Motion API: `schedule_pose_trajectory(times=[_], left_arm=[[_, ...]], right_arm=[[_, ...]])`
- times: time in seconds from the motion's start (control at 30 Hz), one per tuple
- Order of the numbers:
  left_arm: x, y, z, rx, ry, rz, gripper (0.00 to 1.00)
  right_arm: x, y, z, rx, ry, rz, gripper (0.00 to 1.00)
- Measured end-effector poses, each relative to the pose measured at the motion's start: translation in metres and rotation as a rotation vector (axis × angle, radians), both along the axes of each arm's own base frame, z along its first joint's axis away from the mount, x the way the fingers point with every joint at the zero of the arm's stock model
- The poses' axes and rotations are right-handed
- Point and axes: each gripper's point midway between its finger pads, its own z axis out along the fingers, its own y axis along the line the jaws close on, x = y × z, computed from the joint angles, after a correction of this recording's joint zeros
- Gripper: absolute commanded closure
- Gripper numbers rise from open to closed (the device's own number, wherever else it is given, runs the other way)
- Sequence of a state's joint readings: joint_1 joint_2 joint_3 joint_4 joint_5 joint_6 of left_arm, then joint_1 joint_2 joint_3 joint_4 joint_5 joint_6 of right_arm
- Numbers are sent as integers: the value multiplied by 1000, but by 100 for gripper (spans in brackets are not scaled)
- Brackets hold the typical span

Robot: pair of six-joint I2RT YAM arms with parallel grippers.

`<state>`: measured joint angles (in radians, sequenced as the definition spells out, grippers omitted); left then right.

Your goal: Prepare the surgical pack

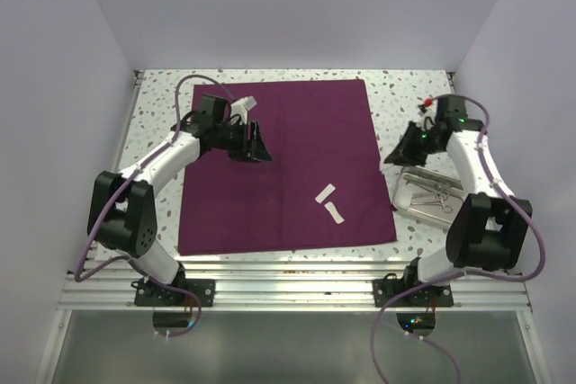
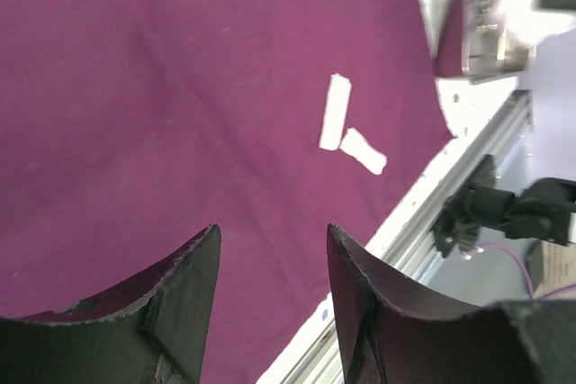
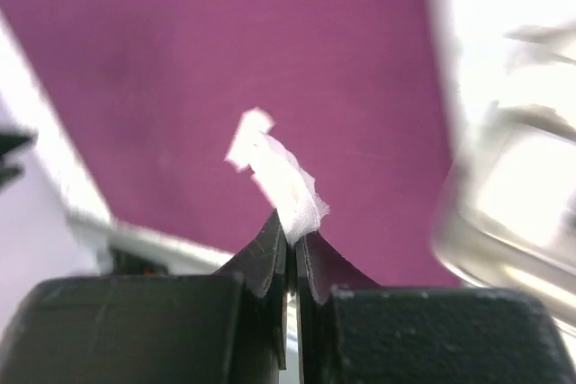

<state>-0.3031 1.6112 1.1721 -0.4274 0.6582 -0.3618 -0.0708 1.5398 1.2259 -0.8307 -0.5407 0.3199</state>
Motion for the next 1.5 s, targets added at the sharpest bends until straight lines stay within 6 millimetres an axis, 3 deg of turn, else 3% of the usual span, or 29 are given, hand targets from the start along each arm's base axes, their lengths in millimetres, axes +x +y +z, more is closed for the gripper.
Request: schedule_pose_trajectory(times=[0.2,0.3,0.5,0.8,1.0,1.07,1.13,1.2,1.27,1.5], left_arm=[[2,6,-17,33,39,12,46],[0,4,-20,23,55,-2,46],[-4,-1,-22,-7,81,-29,46],[-9,-9,-17,-67,94,-76,45],[-10,-10,-16,-72,96,-81,46],[-11,-10,-17,-74,99,-82,45],[-11,-10,-19,-73,106,-82,45],[-10,-10,-24,-69,120,-82,44],[-10,-10,-28,-66,132,-81,43],[-14,-16,-41,-28,148,-85,43]], right_arm=[[-22,-109,-9,-154,76,-334,100],[-35,-135,-24,-211,156,-380,100],[-43,-143,-54,-231,282,-290,100],[-58,-121,-89,-64,394,-217,100],[-63,-126,-97,-62,433,-230,100],[-66,-130,-100,-82,447,-235,88],[-69,-134,-102,-103,463,-237,82],[-71,-136,-105,-119,479,-239,64],[-73,-139,-106,-135,489,-238,54],[-81,-157,-99,-247,535,-262,40]])
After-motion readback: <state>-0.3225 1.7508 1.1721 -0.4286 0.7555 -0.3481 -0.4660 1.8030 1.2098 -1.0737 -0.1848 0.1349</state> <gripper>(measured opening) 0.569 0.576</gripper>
